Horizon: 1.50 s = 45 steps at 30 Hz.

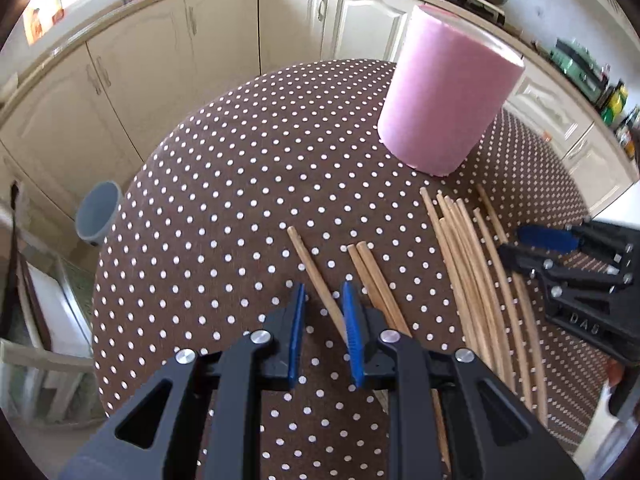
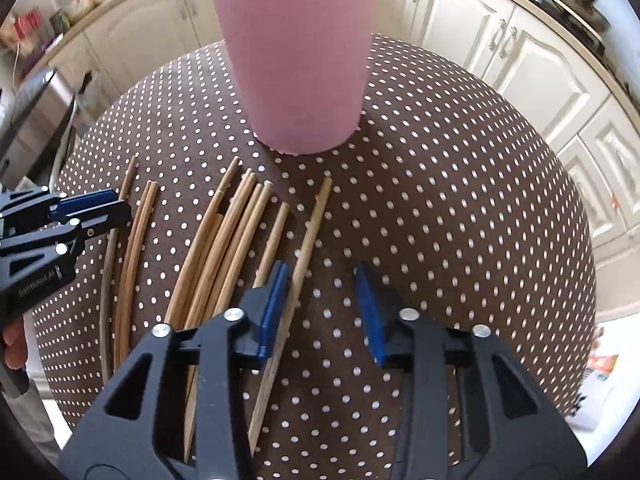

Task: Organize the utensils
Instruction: 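Close the left tool on one chopstick while the right tool grasps another, lifting both upright, then lower the left tool's chopstick into the pink cup while the right tool inserts its own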

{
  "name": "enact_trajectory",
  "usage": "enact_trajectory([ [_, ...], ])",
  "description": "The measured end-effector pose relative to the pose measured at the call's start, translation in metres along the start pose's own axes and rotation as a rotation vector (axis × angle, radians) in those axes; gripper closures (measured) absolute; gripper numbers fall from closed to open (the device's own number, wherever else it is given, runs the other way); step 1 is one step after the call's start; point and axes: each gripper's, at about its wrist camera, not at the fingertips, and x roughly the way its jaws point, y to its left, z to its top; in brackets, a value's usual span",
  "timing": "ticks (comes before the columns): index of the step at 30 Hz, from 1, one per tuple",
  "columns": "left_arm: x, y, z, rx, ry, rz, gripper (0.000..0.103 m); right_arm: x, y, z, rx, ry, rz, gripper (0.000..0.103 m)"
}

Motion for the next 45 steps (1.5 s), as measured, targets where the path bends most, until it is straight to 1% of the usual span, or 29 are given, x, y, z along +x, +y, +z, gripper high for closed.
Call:
enact_trajectory([
  [1, 0.001, -0.001, 0.002, 0.008, -0.003, 0.007, 0.084, 0.002, 0.002, 0.003, -0.008, 0.008, -0.003, 0.074],
  [2, 0.002, -0.002, 0.004, 0.013, -0.007, 0.015, 0.088, 0.003, 0.003, 0.007, -0.015, 0.012, -0.007, 0.079],
  [3, 0.004, -0.006, 0.008, 0.016, -0.010, 0.024, 0.090, 0.004, 0.004, 0.010, -0.017, 0.017, 0.001, 0.085],
  [5, 0.004, -0.004, 0.011, 0.000, -0.023, 0.002, 0.094, 0.006, 0.004, 0.014, -0.006, 0.019, 0.013, 0.093],
  [8, 0.005, -0.003, 0.015, -0.028, -0.033, -0.031, 0.097, 0.006, 0.000, 0.017, 0.032, 0.007, 0.046, 0.097],
  [11, -0.006, 0.001, 0.016, -0.041, -0.060, -0.059, 0.097, 0.000, -0.015, 0.015, 0.066, -0.018, 0.080, 0.097],
  [12, -0.014, -0.001, 0.017, -0.039, -0.075, -0.065, 0.097, -0.005, -0.018, 0.014, 0.080, -0.059, 0.084, 0.097],
  [16, -0.048, -0.002, 0.020, -0.028, -0.139, -0.097, 0.097, -0.038, -0.025, 0.007, 0.100, -0.140, 0.106, 0.097],
  [22, -0.119, -0.015, 0.020, 0.001, -0.287, -0.134, 0.097, -0.106, -0.029, -0.001, 0.102, -0.312, 0.142, 0.097],
  [26, -0.160, -0.028, 0.019, 0.025, -0.380, -0.152, 0.097, -0.143, -0.029, -0.007, 0.100, -0.417, 0.145, 0.097],
  [29, -0.187, -0.037, 0.020, 0.033, -0.438, -0.159, 0.097, -0.168, -0.021, -0.014, 0.086, -0.487, 0.133, 0.097],
  [33, -0.210, -0.048, 0.024, 0.049, -0.496, -0.165, 0.097, -0.192, -0.015, -0.012, 0.075, -0.552, 0.135, 0.097],
  [36, -0.227, -0.059, 0.036, 0.066, -0.542, -0.163, 0.097, -0.212, -0.013, -0.007, 0.068, -0.604, 0.131, 0.097],
  [41, -0.244, -0.069, 0.053, 0.078, -0.605, -0.162, 0.097, -0.230, -0.016, 0.007, 0.067, -0.657, 0.128, 0.097],
  [45, -0.257, -0.074, 0.075, 0.068, -0.663, -0.164, 0.097, -0.238, -0.015, 0.021, 0.065, -0.692, 0.124, 0.097],
])
